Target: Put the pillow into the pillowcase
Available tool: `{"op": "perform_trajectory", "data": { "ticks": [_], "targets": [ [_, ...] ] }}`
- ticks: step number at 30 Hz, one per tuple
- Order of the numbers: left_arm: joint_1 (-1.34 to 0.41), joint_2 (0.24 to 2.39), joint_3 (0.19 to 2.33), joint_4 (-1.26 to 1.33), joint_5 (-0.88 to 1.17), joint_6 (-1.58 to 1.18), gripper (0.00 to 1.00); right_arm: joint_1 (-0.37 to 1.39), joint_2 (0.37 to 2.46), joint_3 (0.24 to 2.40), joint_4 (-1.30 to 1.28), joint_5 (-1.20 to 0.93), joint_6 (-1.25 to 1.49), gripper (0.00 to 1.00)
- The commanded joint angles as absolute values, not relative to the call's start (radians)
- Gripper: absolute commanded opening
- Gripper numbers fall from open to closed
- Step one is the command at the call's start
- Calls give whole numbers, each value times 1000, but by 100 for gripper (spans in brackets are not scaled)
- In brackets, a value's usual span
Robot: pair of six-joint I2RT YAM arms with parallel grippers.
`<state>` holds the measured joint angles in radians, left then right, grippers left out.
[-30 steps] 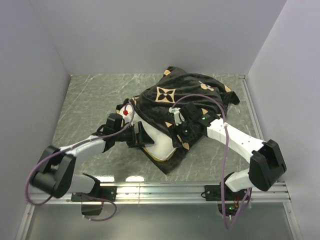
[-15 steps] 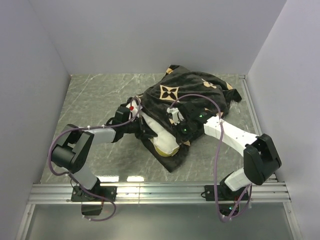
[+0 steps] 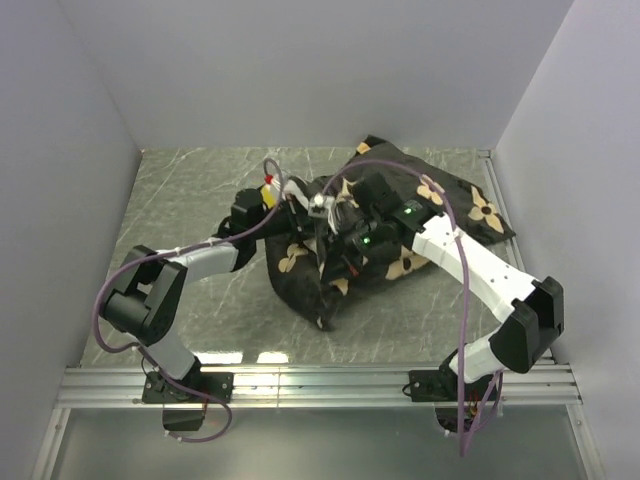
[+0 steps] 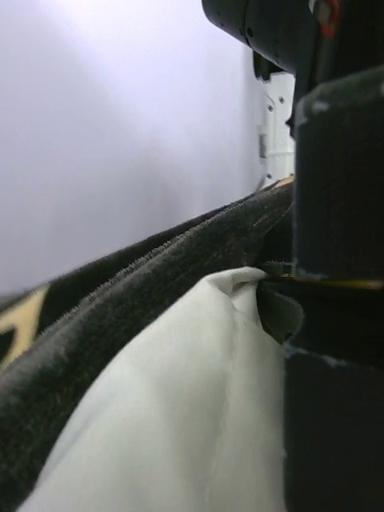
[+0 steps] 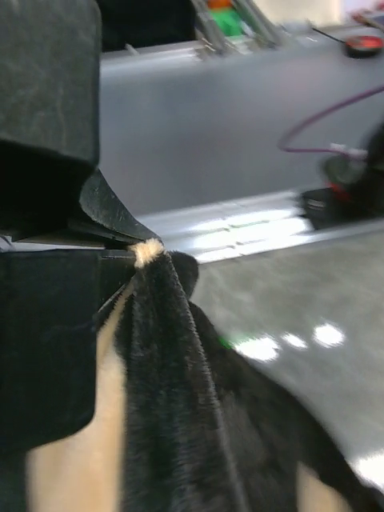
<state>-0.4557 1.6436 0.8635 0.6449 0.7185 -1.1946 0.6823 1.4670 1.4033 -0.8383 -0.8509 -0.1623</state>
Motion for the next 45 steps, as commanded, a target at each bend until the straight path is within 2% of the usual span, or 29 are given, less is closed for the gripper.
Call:
{"op": "perform_trajectory", "data": {
  "ticks": [1, 3, 4, 5, 6, 8, 9, 10, 11, 15, 20, 22, 24, 31, 32, 33, 35, 36, 38, 39, 45],
  "targets": [
    [-491, 1680, 815, 537, 626, -1117, 0, 709, 1482, 1330, -948, -1019, -228, 0],
    [-448, 1671, 804, 350, 666, -981, 1, 654, 1486, 1306, -1002, -942, -265, 0],
    [-434, 1661, 792, 306, 699, -927, 18, 635, 1480, 1275, -1002, -921, -262, 0],
    [-419, 1651, 787, 266, 777, -826, 31, 614, 1473, 1264, -1000, -887, -262, 10],
    [-390, 1614, 787, 144, 811, -768, 50, 580, 1471, 1261, -997, -861, -256, 38],
    [-353, 1560, 827, 5, 865, -566, 62, 560, 1489, 1302, -985, -815, -247, 63],
    [-310, 1505, 847, -70, 873, -498, 65, 557, 1499, 1327, -971, -737, -214, 82],
    [-286, 1479, 889, -200, 879, -439, 67, 560, 1520, 1382, -953, -695, -190, 82],
    [-260, 1453, 908, -253, 868, -349, 68, 558, 1531, 1405, -886, -640, -155, 82],
    [-82, 1364, 948, -396, 771, -275, 74, 578, 1600, 1495, -717, -415, 49, 84],
    [24, 1361, 901, -365, 637, -313, 75, 736, 1830, 1742, -764, -48, 120, 87],
    [57, 1377, 887, -342, 635, -348, 75, 784, 1926, 1847, -799, 85, 117, 94],
    [74, 1388, 881, -307, 635, -363, 76, 820, 1979, 1896, -819, 121, 117, 99],
    [81, 1397, 859, -209, 614, -406, 77, 859, 2189, 1973, -813, 186, 100, 100],
    [81, 1408, 854, -183, 618, -413, 77, 858, 2201, 1964, -789, 198, 86, 98],
    [81, 1416, 854, -152, 617, -414, 75, 854, 2207, 1935, -773, 204, 83, 88],
    [80, 1469, 868, -37, 601, -397, 75, 839, 2214, 1915, -772, 189, 81, 78],
    [77, 1500, 914, -8, 604, -378, 75, 836, 2210, 1881, -770, 187, 80, 67],
    [60, 1633, 1003, -11, 598, -281, 76, 827, 2165, 1818, -740, 178, 65, 58],
    [54, 1687, 1116, -29, 641, -244, 76, 825, 2143, 1754, -729, 170, 61, 48],
    [8, 2063, 1505, -210, 727, -61, 77, 821, 1971, 1553, -704, 95, 29, 24]
  ]
}}
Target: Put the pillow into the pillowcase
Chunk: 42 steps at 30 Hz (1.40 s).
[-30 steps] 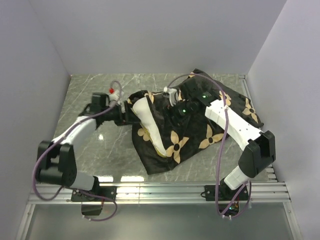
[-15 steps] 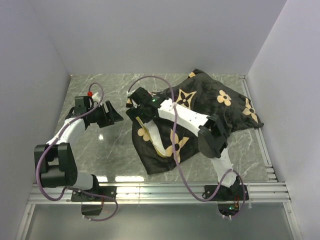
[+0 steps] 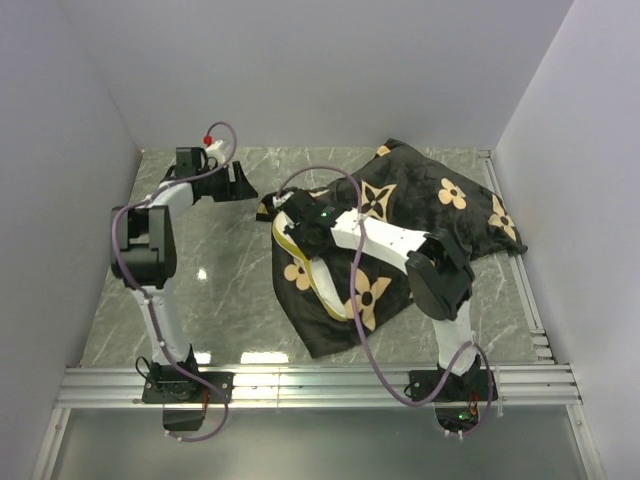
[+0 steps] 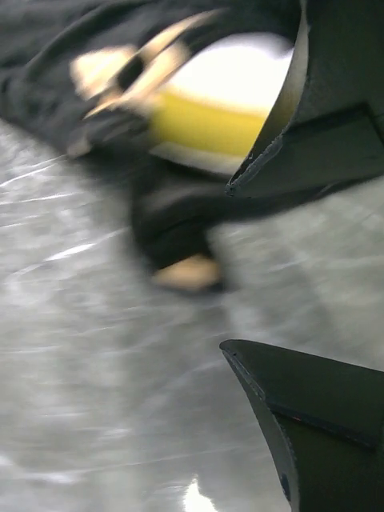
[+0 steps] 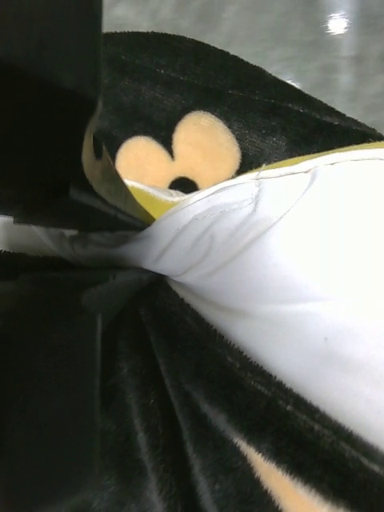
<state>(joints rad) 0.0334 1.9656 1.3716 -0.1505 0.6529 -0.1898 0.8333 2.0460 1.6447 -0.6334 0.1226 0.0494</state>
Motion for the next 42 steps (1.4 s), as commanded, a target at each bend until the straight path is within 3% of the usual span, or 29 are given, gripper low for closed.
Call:
{"op": "perform_trajectory", "data": {
  "ticks": [1, 10, 12, 14, 15, 17, 18, 19, 26, 29, 34, 37, 38, 42],
  "targets": [
    [6, 2094, 1531, -218, 718, -45, 77, 821, 1942, 1534, -706, 91, 29, 24],
    [-107, 2174, 1528, -215, 830, -37, 77, 787, 1858, 1436, -695, 83, 40, 23],
    [-123, 2158, 1503, -230, 816, -31, 72, 781, 1852, 1440, -695, 93, 38, 23],
    [-135, 2158, 1508, -345, 795, 32, 59, 769, 1841, 1443, -693, 97, 38, 22],
    [-135, 2155, 1502, -380, 775, 44, 43, 762, 1832, 1440, -690, 104, 40, 22],
    [-123, 2134, 1491, -513, 756, 95, 25, 743, 1827, 1437, -678, 121, 35, 22],
    [-114, 2123, 1494, -561, 727, 113, 8, 733, 1827, 1439, -678, 127, 31, 22],
    [-101, 2108, 1511, -634, 716, 165, 1, 715, 1835, 1440, -678, 150, 25, 22],
    [142, 2101, 2067, -1371, 549, 437, 0, 560, 1896, 1408, -631, 261, 20, 22],
    [169, 2045, 1949, -1371, 436, 481, 0, 543, 1891, 1400, -597, 296, 17, 22],
    [175, 2080, 1875, -1277, 446, 462, 0, 638, 1888, 1436, -621, 240, 32, 27],
    [179, 2065, 1821, -1076, 451, 401, 0, 663, 1876, 1486, -653, 131, 28, 43],
    [179, 2063, 1803, -1040, 456, 385, 2, 667, 1878, 1506, -673, 95, 26, 57],
    [181, 2129, 1871, -992, 549, 336, 22, 693, 1832, 1592, -744, -93, 9, 81]
  ]
}}
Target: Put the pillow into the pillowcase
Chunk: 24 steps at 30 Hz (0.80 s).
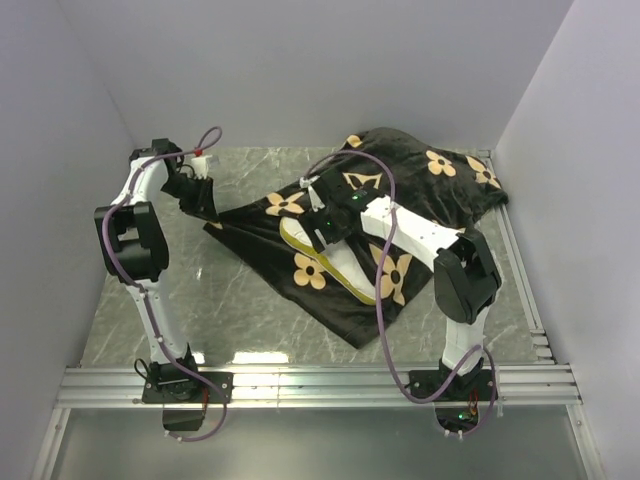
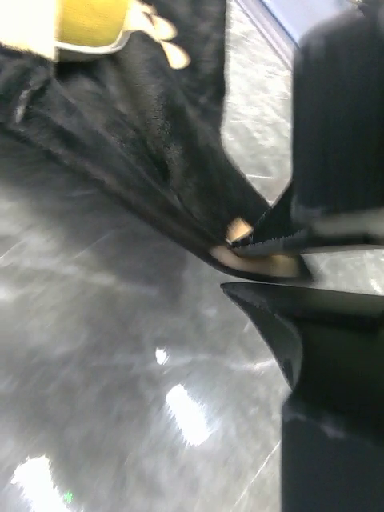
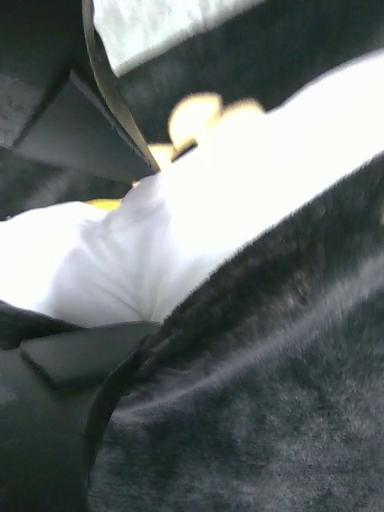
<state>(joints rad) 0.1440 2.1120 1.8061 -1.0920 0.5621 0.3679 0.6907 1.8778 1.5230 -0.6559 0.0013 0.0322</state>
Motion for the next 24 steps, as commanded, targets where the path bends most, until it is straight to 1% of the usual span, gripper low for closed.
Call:
{"op": "perform_trajectory", "data": {
  "ticks": [1, 2, 3, 5, 6, 7, 8, 9, 10, 12, 14, 17, 18, 21, 22, 24],
  "targets": [
    [181, 2158, 1908, -991, 558, 327, 27, 712, 1818, 1601, -765, -110, -27, 85],
    [181, 2167, 1920, -982, 564, 319, 32, 721, 1803, 1624, -776, -117, -29, 85],
    [183, 2174, 1930, -970, 572, 302, 43, 730, 1769, 1629, -781, -120, -32, 86],
    [181, 2175, 1936, -945, 572, 287, 53, 767, 1735, 1628, -764, -57, -44, 87],
    [184, 2175, 1937, -924, 572, 266, 62, 782, 1723, 1626, -759, -8, -61, 88],
    [186, 2168, 1937, -919, 593, 262, 66, 793, 1730, 1628, -758, 58, -72, 90],
    [192, 2158, 1931, -914, 609, 256, 79, 802, 1747, 1641, -762, 180, -80, 93],
    [195, 2148, 1919, -893, 621, 230, 80, 804, 1797, 1655, -771, 213, -84, 95],
    [199, 2117, 1880, -882, 659, 229, 99, 802, 1831, 1676, -814, 231, -89, 95],
    [199, 2076, 1826, -856, 686, 210, 99, 801, 1904, 1721, -834, 212, -92, 96],
    [199, 2007, 1742, -812, 712, 193, 99, 805, 1936, 1704, -773, 228, -104, 99],
    [199, 1935, 1659, -795, 742, 181, 99, 811, 1989, 1713, -718, 261, -139, 100],
    [201, 1919, 1637, -790, 747, 176, 99, 811, 2035, 1723, -715, 262, -146, 100],
    [201, 1853, 1543, -778, 781, 167, 99, 811, 2120, 1752, -729, 230, -158, 100],
    [199, 1806, 1511, -764, 781, 160, 99, 813, 2140, 1761, -750, 188, -161, 100],
    [201, 1743, 1384, -678, 778, 121, 99, 811, 2206, 1781, -761, 176, -160, 100]
  ]
}}
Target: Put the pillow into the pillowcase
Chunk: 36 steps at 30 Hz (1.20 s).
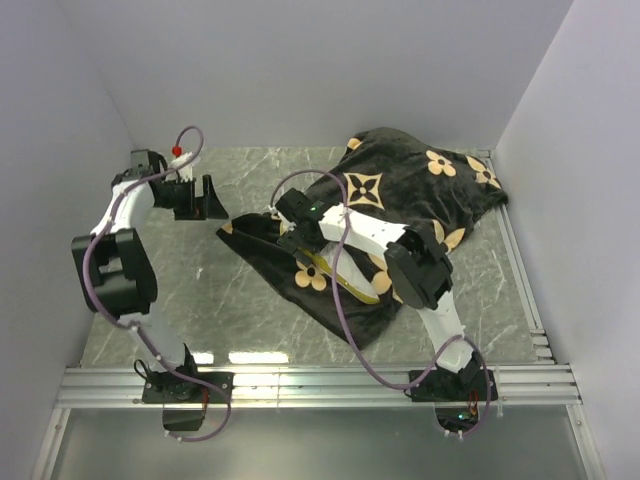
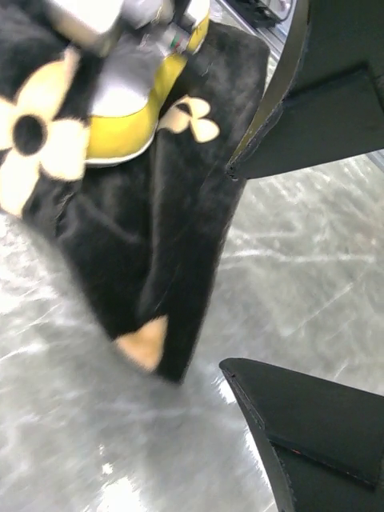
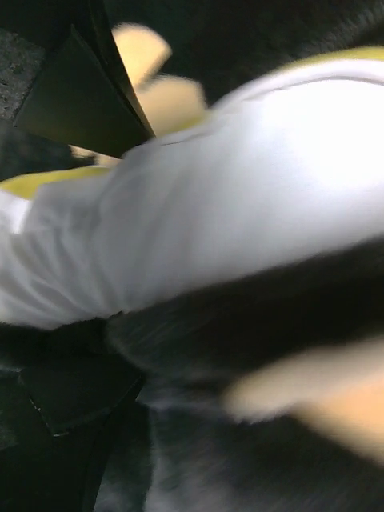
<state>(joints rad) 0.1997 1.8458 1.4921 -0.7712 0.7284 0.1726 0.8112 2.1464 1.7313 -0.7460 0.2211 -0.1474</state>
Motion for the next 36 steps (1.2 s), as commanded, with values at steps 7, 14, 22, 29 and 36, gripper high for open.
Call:
{"op": "perform_trajectory", "data": {
  "ticks": [7, 14, 22, 29, 36],
  "targets": [
    [167, 1352, 968, -377, 658, -52, 99, 753, 2298, 2011, -888, 20, -29, 0],
    [106, 1233, 826, -181, 531, -332, 99, 707, 2171, 2114, -774, -508, 240, 0],
    [-62, 1261, 765, 43, 434, -477, 99, 606, 2114, 1982, -502, -807, 504, 0],
    [-199, 1410, 821, 107, 250, -570, 94, 568, 2100, 1847, -226, -1077, 777, 0],
    [-291, 1615, 923, 144, 82, -655, 86, 566, 2063, 1692, 256, -1199, 1138, 0]
  ]
}}
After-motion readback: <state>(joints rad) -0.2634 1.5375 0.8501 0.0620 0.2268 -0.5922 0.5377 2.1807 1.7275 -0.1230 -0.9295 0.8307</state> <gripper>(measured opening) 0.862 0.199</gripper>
